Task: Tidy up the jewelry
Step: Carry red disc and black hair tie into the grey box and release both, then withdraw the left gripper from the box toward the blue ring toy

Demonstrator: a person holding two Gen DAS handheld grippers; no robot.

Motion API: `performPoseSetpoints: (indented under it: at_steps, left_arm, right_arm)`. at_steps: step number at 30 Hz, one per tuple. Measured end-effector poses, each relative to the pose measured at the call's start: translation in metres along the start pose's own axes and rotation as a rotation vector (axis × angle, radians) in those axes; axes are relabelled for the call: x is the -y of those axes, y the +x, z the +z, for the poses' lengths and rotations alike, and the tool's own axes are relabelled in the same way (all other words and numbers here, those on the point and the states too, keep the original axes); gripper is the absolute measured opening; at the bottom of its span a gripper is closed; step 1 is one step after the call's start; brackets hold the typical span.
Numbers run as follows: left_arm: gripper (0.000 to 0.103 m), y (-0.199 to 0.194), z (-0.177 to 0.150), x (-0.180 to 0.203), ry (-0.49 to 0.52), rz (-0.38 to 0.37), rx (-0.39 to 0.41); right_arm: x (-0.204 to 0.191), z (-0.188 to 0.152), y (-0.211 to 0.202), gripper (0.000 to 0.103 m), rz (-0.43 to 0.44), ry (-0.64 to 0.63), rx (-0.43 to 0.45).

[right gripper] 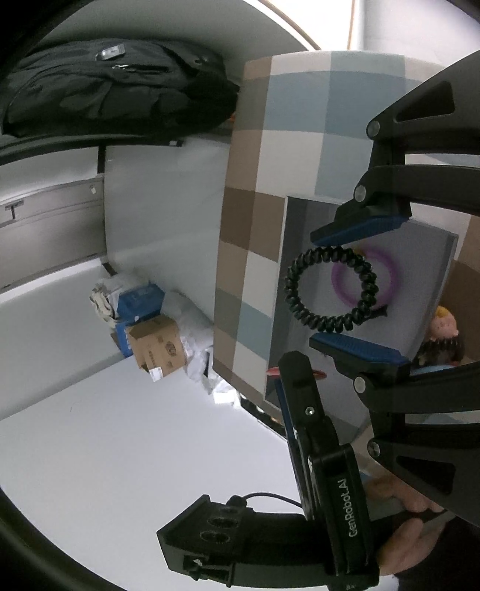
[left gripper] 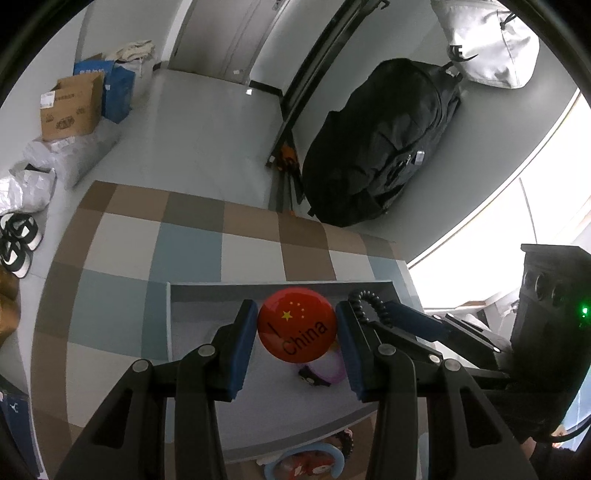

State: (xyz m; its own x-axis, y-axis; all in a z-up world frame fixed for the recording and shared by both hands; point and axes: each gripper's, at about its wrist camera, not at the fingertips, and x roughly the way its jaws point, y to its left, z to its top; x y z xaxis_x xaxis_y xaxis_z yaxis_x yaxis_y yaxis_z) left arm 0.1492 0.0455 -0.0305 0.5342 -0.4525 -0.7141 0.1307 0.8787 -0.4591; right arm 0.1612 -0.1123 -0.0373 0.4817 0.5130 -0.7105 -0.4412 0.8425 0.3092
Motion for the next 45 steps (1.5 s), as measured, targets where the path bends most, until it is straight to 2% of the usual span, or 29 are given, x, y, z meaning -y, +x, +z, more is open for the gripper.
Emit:
performPoseSetpoints:
  at_steps: [5, 6, 8, 10, 12, 15, 19, 22, 33, 34, 38, 45]
  left_arm:
    - [0.038, -0.001, 0.001, 0.000, -0.006, -0.050, 0.007]
    - [0.038, -0.001, 0.001, 0.001, -0.006, -0.057, 0.004]
    - [0.048, 0.000, 0.002, 0.000, -0.015, -0.049, -0.001]
    - [0.053, 0.001, 0.002, -0.002, -0.034, -0.060, -0.006]
    - [0.055, 0.000, 0.002, -0.006, -0.056, -0.078, -0.006]
    - [0.058, -0.003, 0.001, -0.005, -0.055, -0.067, -0.001]
    - [0.059, -0.008, -0.003, -0.001, -0.043, -0.042, 0.012]
    - [0.059, -0.011, -0.007, -0.002, -0.045, -0.019, 0.015]
    - [0.060, -0.032, -0.022, 0.004, -0.029, 0.061, 0.049]
    - [0.060, -0.034, -0.024, 0.005, -0.029, 0.062, 0.054]
    - [0.073, -0.044, -0.031, 0.010, -0.020, 0.089, 0.086]
    - [0.074, -0.061, -0.045, 0.018, 0.033, 0.179, 0.154]
  right_arm:
    - [-0.002, 0.001, 0.001, 0.055, -0.006, -0.014, 0.003]
    - [-0.002, 0.001, 0.001, 0.062, -0.011, -0.021, 0.003]
    - [-0.003, 0.000, -0.001, 0.068, -0.025, -0.031, 0.008]
    - [-0.005, -0.002, -0.004, 0.074, -0.008, -0.028, 0.011]
    - [-0.009, -0.004, -0.009, 0.086, -0.009, -0.042, 0.030]
    - [-0.017, -0.004, -0.013, 0.092, -0.057, -0.089, 0.045]
    - [-0.018, -0.004, -0.016, 0.093, -0.068, -0.085, 0.046]
    - [-0.018, -0.005, -0.019, 0.098, -0.092, -0.074, 0.048]
    - [-0.017, -0.009, -0.043, 0.102, -0.123, -0.040, 0.082]
    - [-0.018, -0.010, -0.046, 0.102, -0.128, -0.042, 0.084]
    - [-0.023, -0.016, -0.056, 0.103, -0.144, -0.057, 0.097]
    - [-0.027, -0.025, -0.063, 0.103, -0.165, -0.064, 0.102]
